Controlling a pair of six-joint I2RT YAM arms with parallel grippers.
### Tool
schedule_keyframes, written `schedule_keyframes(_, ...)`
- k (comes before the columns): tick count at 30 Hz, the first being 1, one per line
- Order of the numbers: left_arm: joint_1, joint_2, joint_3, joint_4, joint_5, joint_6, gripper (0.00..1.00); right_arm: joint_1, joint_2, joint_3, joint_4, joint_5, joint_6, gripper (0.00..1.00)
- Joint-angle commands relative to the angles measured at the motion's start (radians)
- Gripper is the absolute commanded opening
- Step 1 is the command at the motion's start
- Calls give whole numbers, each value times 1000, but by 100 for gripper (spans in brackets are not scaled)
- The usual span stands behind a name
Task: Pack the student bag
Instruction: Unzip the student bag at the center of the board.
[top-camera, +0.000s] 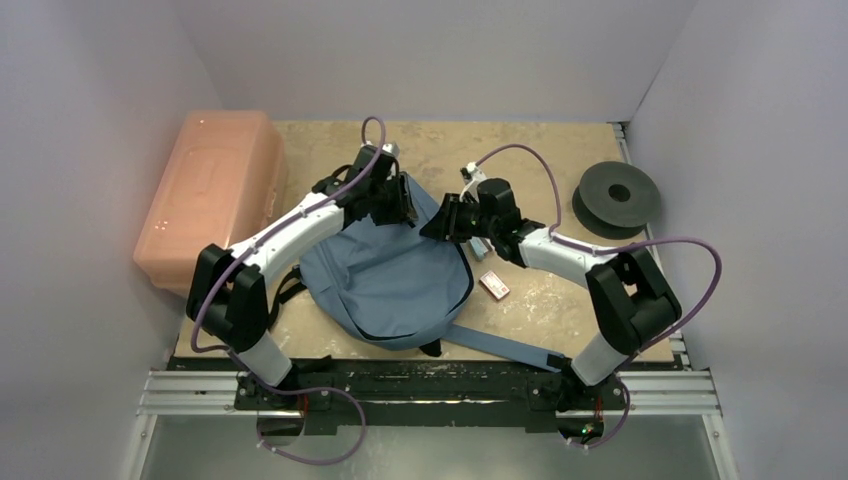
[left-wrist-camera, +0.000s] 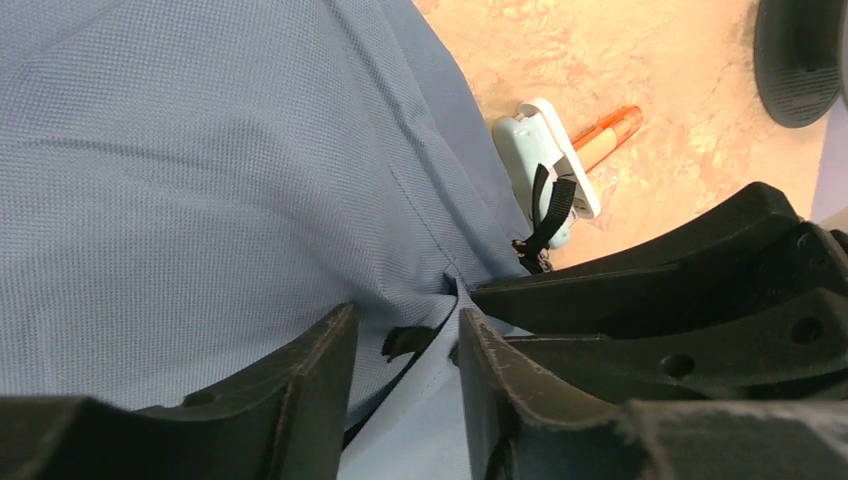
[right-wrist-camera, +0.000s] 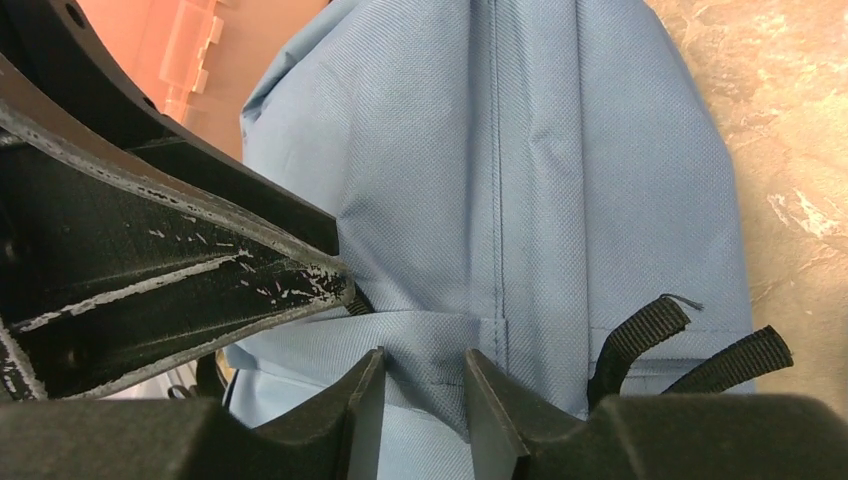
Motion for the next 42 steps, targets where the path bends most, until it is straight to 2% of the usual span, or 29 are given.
schedule_keyframes(1,-18,19,47,0,-12,3,34,4,9,-6,87,-70,-5,33)
schedule_keyframes(5,-18,5,41,6,-23,24,11,3,14,-13,96,-79,-14,27)
schedule_keyframes(8,-18,-30,12,28,-31,44,0,3,20,-27,126,-103,-19,35)
schedule_keyframes(10,-19,-59,-20,55,-23,54,0,3,29,-35,155,-120,-19,40)
schedule_keyframes(13,-19,-93,-58,93,1,57,0,3,54,-33,188,-161,-4,36)
schedule_keyframes(14,-19,-100,-62,95,7,57,0,3,61,-35,202,-166,6,31)
schedule_keyframes(17,-19,-119,-76,93,8,73,0,2,64,-39,208,-136,19,0)
schedule_keyframes(25,-17,-256,-202,-11,-182,85,0,-19,29,-87,160,98,65,0)
schedule_keyframes(31,-17,-443,-380,-132,-344,36,0,-74,58,-101,174,123,79,0)
schedule_keyframes(37,-16,-627,-520,-273,-476,-55,0,-86,60,-64,129,155,-3,0)
schedule_keyframes(42,-16,-716,-577,-320,-479,-120,0,-85,46,-33,74,181,-79,0)
